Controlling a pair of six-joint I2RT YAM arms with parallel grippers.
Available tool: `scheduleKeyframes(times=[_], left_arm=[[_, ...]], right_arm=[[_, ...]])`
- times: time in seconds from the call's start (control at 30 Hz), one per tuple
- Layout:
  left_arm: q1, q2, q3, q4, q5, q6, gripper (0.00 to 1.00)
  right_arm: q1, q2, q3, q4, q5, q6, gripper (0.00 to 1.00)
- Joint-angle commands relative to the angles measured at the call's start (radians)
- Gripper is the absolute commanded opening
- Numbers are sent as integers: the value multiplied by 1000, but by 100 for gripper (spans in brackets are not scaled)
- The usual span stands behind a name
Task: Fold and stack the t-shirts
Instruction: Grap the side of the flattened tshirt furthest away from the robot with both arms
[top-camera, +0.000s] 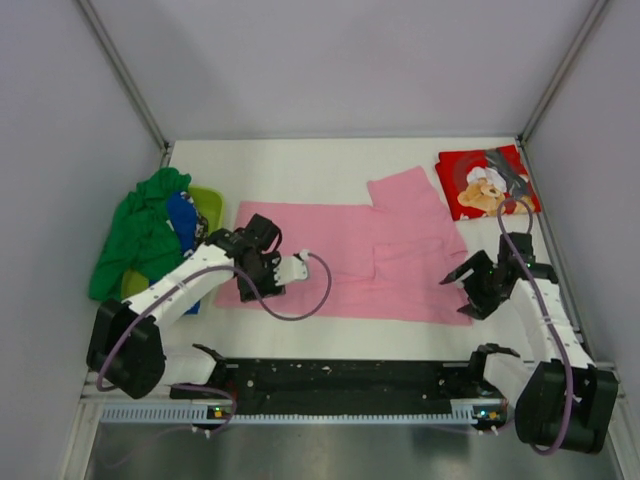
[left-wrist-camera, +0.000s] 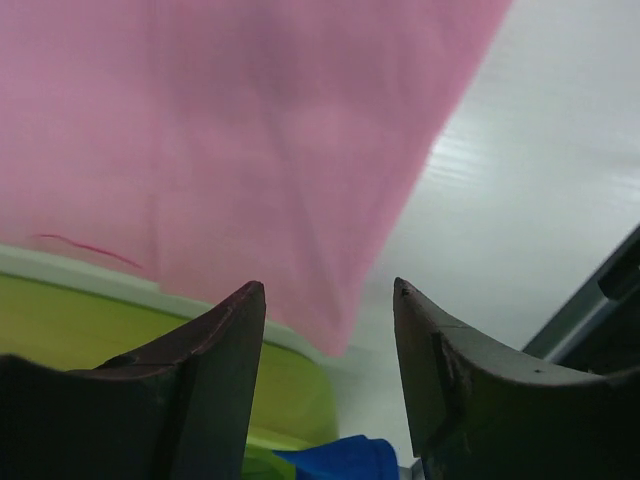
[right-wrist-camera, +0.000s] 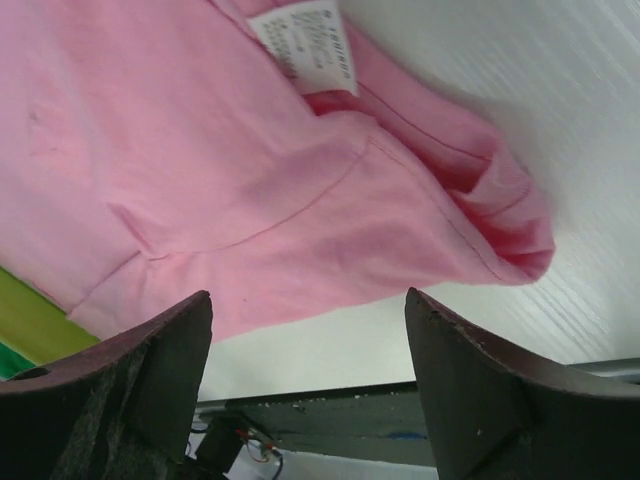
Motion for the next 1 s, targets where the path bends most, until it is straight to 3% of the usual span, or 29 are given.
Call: scheduleKeyframes(times=[0.0, 0.13, 0.27, 0.37, 0.47, 0.53, 0.6, 0.67, 0.7, 0.73, 0.97], left_arm=[[51, -77, -175, 40, -3, 117, 59], [97, -68, -305, 247, -118, 114, 59], [147, -16, -324, 373, -158, 82, 58], [147, 33, -309, 353, -143, 34, 57], [147, 52, -333, 356, -114, -1, 55], [149, 54, -350, 373, -104, -21, 48], [149, 46, -349, 375, -83, -47, 29], [147, 29, -350, 356, -51, -57, 14], [147, 20, -350, 349, -20, -63, 3], [149, 6, -350, 338, -5, -66, 0], [126, -77, -347, 183, 164, -70, 0]], right_arm=[[-17, -8, -60, -102, 40, 90, 75], [-18, -11, -69, -99, 95, 109, 75], [-18, 39, -71, -90, 184, 120, 74], [-18, 104, -86, -61, 195, 129, 71], [-30, 153, -111, -15, 213, 149, 60], [-44, 165, -112, 18, 235, 158, 46], [-66, 179, -100, 39, 253, 158, 20], [-72, 187, -79, 48, 278, 138, 3], [-77, 190, -72, 45, 284, 129, 0], [-80, 190, -69, 45, 284, 126, 0], [-118, 141, -68, -16, 344, 121, 0]])
